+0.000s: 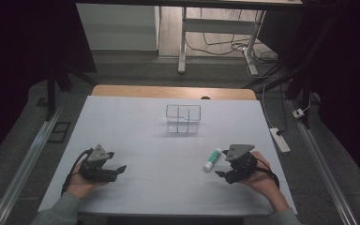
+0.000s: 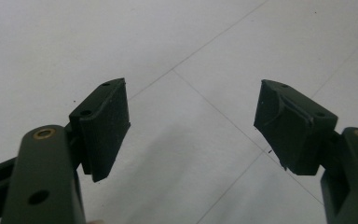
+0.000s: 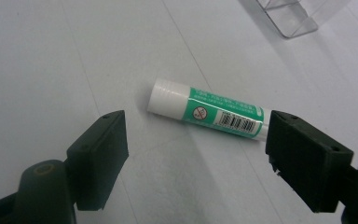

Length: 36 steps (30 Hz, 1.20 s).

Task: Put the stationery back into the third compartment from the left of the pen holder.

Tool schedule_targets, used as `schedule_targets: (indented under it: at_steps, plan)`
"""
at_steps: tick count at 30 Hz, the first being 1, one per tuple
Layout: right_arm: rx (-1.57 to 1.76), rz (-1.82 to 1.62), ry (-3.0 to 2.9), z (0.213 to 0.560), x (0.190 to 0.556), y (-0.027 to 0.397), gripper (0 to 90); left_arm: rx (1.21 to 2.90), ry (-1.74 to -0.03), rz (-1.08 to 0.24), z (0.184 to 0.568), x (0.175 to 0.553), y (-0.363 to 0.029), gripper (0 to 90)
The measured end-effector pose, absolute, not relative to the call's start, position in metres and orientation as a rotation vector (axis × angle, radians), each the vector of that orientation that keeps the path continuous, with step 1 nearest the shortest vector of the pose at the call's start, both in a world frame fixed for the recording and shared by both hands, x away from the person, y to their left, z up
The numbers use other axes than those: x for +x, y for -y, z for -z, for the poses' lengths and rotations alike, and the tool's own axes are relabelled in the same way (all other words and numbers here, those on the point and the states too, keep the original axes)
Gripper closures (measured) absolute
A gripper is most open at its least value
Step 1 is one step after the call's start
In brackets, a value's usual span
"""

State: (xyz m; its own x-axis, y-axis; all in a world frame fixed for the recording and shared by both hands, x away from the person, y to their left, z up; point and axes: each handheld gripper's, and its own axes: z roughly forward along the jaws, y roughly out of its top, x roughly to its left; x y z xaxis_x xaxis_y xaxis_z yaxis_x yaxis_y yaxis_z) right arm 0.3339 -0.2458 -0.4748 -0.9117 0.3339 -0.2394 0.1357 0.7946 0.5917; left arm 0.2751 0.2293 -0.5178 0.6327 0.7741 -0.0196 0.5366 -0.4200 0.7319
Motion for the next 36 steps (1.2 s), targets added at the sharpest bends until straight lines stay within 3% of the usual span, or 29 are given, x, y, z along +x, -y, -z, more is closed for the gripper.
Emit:
schedule_targets:
  at_steps: [36]
  plan:
    - [-0.128, -0.474, -2.865, 0.470, 0.363, 0.197, 30.9, 2.167, -0.993, -0.328, 0.525, 0.278, -0.227, 25.8]
